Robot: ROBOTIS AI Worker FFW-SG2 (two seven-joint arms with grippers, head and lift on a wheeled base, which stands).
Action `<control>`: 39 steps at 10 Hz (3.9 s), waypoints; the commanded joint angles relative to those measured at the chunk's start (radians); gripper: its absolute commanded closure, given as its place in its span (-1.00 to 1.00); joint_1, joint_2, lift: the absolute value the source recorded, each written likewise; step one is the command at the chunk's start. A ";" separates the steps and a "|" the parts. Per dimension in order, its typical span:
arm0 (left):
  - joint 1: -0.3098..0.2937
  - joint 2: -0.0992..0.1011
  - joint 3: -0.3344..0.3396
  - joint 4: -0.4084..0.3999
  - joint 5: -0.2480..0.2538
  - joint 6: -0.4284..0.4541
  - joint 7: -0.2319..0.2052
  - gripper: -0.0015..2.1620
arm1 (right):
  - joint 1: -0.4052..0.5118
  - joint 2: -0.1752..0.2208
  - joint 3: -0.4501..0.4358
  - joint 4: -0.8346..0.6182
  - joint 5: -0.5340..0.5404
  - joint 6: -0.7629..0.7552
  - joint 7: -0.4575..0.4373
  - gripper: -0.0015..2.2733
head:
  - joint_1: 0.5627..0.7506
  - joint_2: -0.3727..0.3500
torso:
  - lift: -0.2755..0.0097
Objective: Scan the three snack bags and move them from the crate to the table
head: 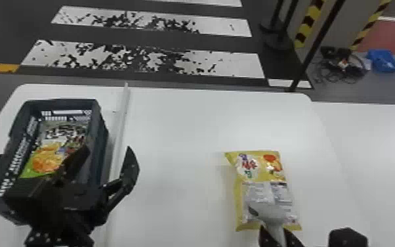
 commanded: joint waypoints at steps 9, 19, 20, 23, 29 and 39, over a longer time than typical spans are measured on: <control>0.015 0.004 0.027 -0.001 0.025 -0.024 -0.020 -0.97 | 0.017 0.001 -0.045 0.015 -0.099 -0.034 0.018 0.97 | 0.41 -0.15 | 0.50; -0.051 0.010 -0.006 0.021 -0.032 0.120 -0.048 -0.97 | -0.559 -0.154 -0.416 0.531 -0.172 0.116 0.233 0.97 | 0.41 -0.94 | 0.50; -0.053 0.010 -0.005 0.019 -0.033 0.133 -0.049 -0.97 | -0.614 -0.168 -0.387 0.592 -0.130 0.126 0.230 0.97 | 0.41 -0.94 | 0.50; -0.051 0.013 -0.006 0.035 -0.033 0.130 -0.058 -0.97 | -0.737 -0.181 -0.270 0.773 -0.029 0.092 0.224 0.97 | 0.41 -0.94 | 0.50; -0.079 0.013 -0.023 0.033 -0.035 0.157 -0.057 -0.97 | -0.686 -0.188 -0.301 0.674 -0.073 0.061 0.199 -0.96 | 0.41 -0.94 | 0.50; -0.117 0.023 -0.056 0.038 -0.041 0.219 -0.063 -0.97 | -0.628 -0.168 -0.416 0.574 -0.365 0.503 0.459 -0.95 | 0.41 -0.94 | 0.50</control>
